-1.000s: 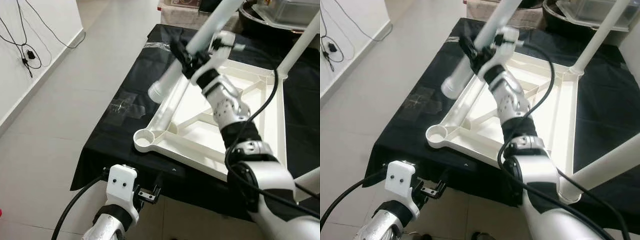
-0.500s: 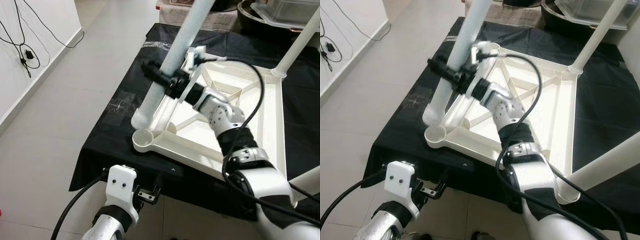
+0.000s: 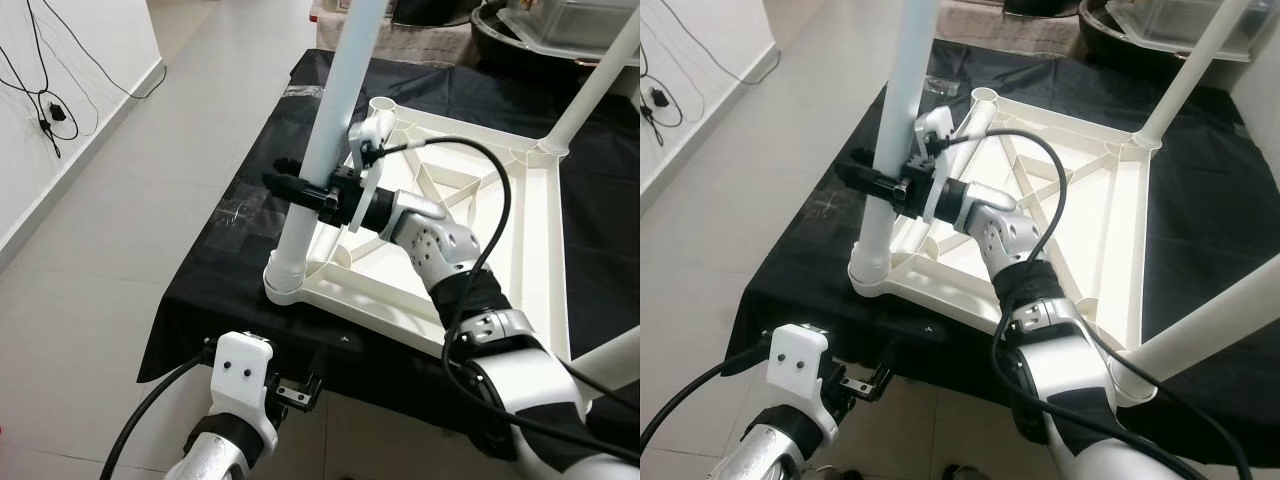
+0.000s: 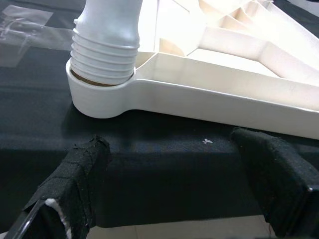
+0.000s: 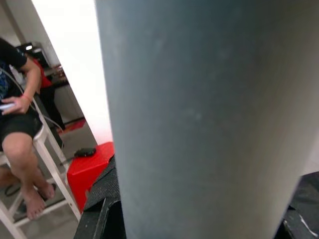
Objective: Building children table
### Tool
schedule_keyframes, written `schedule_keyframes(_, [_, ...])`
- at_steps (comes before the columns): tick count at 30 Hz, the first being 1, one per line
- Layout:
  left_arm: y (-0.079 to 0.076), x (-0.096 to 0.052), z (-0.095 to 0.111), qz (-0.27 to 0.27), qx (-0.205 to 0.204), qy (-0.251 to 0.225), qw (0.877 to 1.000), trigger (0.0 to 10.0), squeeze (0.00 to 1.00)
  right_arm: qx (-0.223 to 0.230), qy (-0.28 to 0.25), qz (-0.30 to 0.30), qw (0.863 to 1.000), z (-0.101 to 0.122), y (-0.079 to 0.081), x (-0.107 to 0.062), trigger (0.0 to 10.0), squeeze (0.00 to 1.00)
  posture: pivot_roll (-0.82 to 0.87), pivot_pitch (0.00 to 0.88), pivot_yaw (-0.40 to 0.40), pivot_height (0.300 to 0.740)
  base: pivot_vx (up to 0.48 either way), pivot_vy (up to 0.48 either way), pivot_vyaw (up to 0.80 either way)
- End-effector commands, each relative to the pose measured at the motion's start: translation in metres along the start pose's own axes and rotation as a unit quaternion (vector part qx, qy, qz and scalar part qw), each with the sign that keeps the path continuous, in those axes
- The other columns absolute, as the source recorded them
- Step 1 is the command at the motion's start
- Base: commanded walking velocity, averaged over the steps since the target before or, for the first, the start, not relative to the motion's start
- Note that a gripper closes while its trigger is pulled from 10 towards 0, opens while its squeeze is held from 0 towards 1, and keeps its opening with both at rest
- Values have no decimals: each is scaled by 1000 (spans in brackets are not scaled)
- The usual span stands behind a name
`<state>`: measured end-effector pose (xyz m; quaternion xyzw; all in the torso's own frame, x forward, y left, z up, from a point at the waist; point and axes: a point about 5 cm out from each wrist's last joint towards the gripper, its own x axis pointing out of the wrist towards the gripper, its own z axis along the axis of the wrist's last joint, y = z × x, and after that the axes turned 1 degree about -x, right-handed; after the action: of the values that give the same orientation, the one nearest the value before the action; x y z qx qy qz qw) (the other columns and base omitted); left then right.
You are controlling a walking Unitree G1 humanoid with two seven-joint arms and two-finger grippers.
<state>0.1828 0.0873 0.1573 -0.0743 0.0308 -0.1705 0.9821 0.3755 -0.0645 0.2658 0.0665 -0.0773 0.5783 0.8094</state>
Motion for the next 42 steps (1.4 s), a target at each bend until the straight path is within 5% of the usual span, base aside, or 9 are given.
schedule_keyframes(1, [-1,-3,-2,0,-3,8,1000,10000,0,-8,41,-13,999,-15,-2,-6,10000,0,104,226,-89,740,0,0,0])
schedule_keyframes(6, [-1,-3,-1,0,-2,8,1000,10000,0,-25,55,-18,998,-17,-3,-8,10000,0,103,225,-91,740,0,0,0])
schedule_keyframes(14, [-1,-2,-1,1,-1,8,1000,10000,0,-121,95,21,988,-9,5,-10,10000,0,104,223,-90,740,0,0,0])
schedule_keyframes(22, [-1,-2,-1,-1,2,8,1000,10000,0,-141,144,45,978,-20,10,-10,10000,0,100,219,-89,740,0,0,0])
schedule_keyframes(28, [0,-1,-2,0,3,8,1000,10000,0,-99,155,6,983,-36,8,-7,10000,0,103,206,-91,740,0,0,0])
schedule_keyframes(34, [0,-1,-3,1,5,9,1000,10000,0,-33,100,-79,991,-39,2,-3,10000,0,106,195,-91,740,0,0,0])
schedule_keyframes(42, [2,0,-2,3,7,4,1000,10000,0,-24,87,-119,989,-46,8,-14,10000,0,103,184,-88,740,0,0,0])
